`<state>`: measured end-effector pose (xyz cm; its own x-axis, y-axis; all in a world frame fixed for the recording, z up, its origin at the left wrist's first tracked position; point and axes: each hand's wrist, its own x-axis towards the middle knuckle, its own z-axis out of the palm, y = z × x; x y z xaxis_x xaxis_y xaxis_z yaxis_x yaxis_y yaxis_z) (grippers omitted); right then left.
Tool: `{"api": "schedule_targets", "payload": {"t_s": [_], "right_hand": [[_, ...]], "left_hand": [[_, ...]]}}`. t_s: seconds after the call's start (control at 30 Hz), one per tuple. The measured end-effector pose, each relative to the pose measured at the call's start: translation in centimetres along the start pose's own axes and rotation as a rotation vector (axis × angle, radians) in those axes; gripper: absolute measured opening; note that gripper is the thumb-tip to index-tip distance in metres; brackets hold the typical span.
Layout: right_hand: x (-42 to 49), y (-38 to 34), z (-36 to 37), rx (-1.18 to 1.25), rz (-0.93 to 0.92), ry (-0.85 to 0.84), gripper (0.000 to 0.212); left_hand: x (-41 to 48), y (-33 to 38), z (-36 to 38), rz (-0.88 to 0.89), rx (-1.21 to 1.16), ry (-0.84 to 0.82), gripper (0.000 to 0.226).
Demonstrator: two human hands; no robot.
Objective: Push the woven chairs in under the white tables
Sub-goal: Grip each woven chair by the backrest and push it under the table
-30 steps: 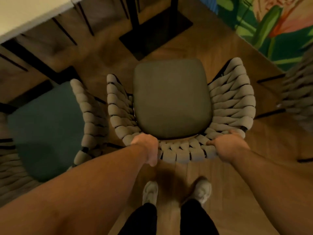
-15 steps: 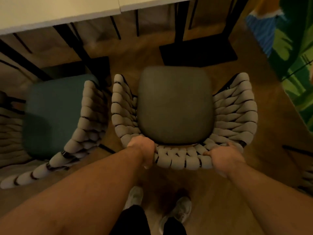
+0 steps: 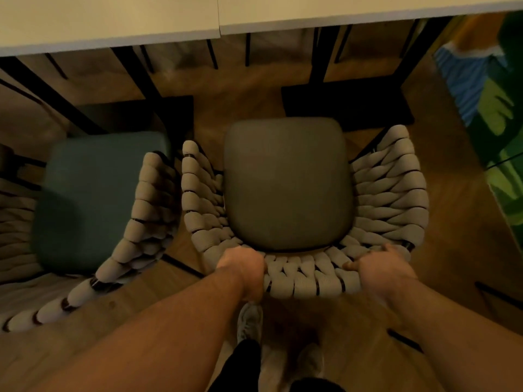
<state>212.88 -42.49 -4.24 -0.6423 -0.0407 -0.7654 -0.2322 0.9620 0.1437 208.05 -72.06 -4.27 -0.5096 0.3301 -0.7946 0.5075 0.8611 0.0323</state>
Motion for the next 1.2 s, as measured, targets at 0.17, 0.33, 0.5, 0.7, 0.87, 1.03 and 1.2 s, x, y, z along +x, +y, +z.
{"api": "schedule_targets", "payload": {"t_s": [0.17,0.33,0.5,0.7,0.87,1.03,1.2], "right_hand": [[-0.5,0.2,-0.6,-0.013,-0.018,-0.028,0.066],[-1.0,1.5,0.3,-0.031,-0.012,-0.044,0.065],[-1.5,4.3,1.5,-0.077,-0.026,-0.054,0.062],[-1.7,4.6,2.5,-0.089,-0.051,-0.053,0.061],[-2.6,4.3,3.1,-0.080,-0.056,-0.054,0.056],[-3.1,4.4,2.7,-0.072,-0.055,-0.020,0.048],[-3.9,4.9,3.0,-0.024,-0.078,0.072,0.038]], "left_hand": [[-0.5,0.3,-0.6,0.014,-0.041,-0.019,0.035],[-0.8,2.1,-0.2,0.028,-0.073,-0.007,0.038],[-0.8,5.2,0.4,0.034,-0.119,0.004,0.036],[-1.2,6.3,0.0,0.028,-0.063,-0.008,0.039],[-1.6,6.9,0.1,0.022,-0.033,-0.022,0.052],[-1.6,7.1,0.2,-0.008,-0.030,0.001,0.065],[-1.6,7.3,0.0,-0.023,-0.002,-0.029,0.077]]}}
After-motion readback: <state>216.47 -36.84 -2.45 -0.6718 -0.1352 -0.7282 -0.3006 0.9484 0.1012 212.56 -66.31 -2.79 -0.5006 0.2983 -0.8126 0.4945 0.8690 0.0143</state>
